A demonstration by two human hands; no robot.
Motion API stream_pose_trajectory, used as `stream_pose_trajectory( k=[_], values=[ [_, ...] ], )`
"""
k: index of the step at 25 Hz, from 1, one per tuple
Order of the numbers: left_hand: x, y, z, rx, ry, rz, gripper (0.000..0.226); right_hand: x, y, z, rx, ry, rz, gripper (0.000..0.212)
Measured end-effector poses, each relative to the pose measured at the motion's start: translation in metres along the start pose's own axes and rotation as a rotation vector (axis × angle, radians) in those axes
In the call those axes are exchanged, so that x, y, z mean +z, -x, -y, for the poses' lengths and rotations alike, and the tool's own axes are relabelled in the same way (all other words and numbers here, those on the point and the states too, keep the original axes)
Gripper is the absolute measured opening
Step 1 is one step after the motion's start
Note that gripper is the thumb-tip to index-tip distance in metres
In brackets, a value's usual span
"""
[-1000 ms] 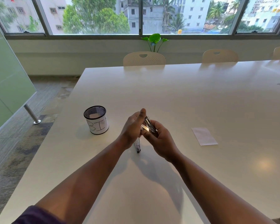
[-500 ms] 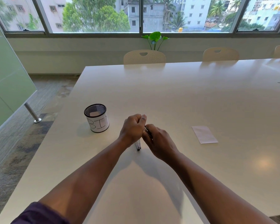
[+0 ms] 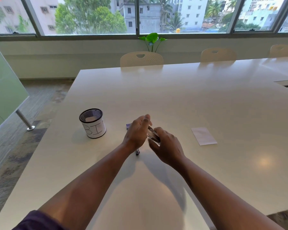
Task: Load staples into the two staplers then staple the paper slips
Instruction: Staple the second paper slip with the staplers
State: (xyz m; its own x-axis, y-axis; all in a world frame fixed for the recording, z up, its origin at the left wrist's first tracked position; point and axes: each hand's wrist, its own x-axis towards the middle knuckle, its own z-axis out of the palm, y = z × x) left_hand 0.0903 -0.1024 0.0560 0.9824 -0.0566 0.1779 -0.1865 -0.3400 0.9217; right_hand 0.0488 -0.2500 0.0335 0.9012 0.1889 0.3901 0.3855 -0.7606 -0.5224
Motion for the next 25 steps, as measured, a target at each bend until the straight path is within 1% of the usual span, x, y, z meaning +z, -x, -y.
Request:
stream_pose_trajectory(
  k=[2,5,8,10,12,14,16,20,23,25],
  values=[
    [0.015,-0.005,-0.002,-0.055,0.081,0.007,0.047,-0.01,0.001,-0.011,0.127,0.039,0.007,0.008],
    [0.044,-0.013,-0.006,-0.159,0.146,0.078,0.036,-0.029,0.005,-0.037,0.314,0.068,-0.026,0.005],
    [0.076,-0.017,-0.009,-0.154,0.038,0.159,0.019,-0.052,0.011,-0.068,0.457,0.089,-0.135,0.004],
    [0.098,-0.017,-0.014,-0.124,-0.048,0.208,0.011,-0.068,0.016,-0.091,0.524,0.106,-0.211,0.01],
    [0.118,-0.019,-0.018,-0.086,-0.159,0.253,0.026,-0.082,0.021,-0.114,0.563,0.131,-0.241,0.013],
    [0.135,-0.02,-0.023,-0.029,-0.263,0.307,0.042,-0.091,0.026,-0.132,0.59,0.144,-0.223,0.014],
    [0.15,-0.022,-0.027,0.03,-0.36,0.351,0.053,-0.097,0.029,-0.142,0.634,0.121,-0.199,0.02],
    [0.175,-0.026,-0.026,0.041,-0.513,0.407,0.071,-0.099,0.033,-0.148,0.716,0.028,-0.182,0.029],
    [0.185,-0.027,-0.02,0.06,-0.64,0.428,0.082,-0.099,0.035,-0.149,0.704,0.009,-0.174,0.03],
    [0.188,-0.028,-0.015,0.065,-0.655,0.425,0.083,-0.1,0.036,-0.151,0.699,0.004,-0.171,0.026]
  ],
)
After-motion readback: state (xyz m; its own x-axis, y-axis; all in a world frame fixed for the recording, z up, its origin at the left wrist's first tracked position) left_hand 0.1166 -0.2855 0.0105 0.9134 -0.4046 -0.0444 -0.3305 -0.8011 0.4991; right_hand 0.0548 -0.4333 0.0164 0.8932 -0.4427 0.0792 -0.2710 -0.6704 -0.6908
